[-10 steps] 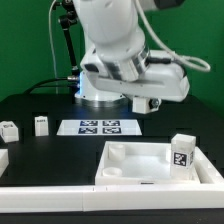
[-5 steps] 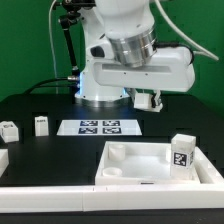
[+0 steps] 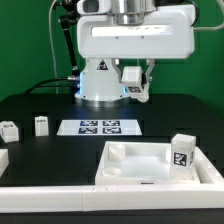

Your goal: Assemble square table

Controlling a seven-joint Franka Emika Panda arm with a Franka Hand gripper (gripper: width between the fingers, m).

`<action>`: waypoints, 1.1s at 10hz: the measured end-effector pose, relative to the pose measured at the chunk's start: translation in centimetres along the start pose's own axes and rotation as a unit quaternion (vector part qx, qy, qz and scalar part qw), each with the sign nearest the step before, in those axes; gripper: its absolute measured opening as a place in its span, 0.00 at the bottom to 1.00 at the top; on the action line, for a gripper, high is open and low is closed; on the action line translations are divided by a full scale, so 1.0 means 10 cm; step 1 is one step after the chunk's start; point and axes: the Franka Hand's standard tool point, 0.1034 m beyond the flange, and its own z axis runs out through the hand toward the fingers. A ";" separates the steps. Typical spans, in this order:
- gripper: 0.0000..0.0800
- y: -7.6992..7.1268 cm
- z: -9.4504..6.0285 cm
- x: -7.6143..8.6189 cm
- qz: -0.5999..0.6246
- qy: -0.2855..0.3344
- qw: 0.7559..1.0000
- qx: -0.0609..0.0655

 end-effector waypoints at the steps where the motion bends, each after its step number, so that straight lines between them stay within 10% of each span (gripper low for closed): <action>1: 0.36 -0.02 0.03 -0.05 -0.001 0.016 1.000 0.005; 4: 0.36 -0.14 0.11 0.07 -0.016 0.113 0.993 0.030; 8: 0.36 -0.37 -0.06 0.71 -0.022 0.216 0.974 0.062; 10: 0.36 -0.54 -0.07 0.66 -0.025 0.282 0.955 0.088; 11: 0.36 -0.50 0.00 0.63 -0.031 0.276 0.958 0.078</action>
Offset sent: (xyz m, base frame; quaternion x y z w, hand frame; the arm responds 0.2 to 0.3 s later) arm 0.0278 -0.0256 -0.0285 -0.0444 0.2504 -0.0701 0.9646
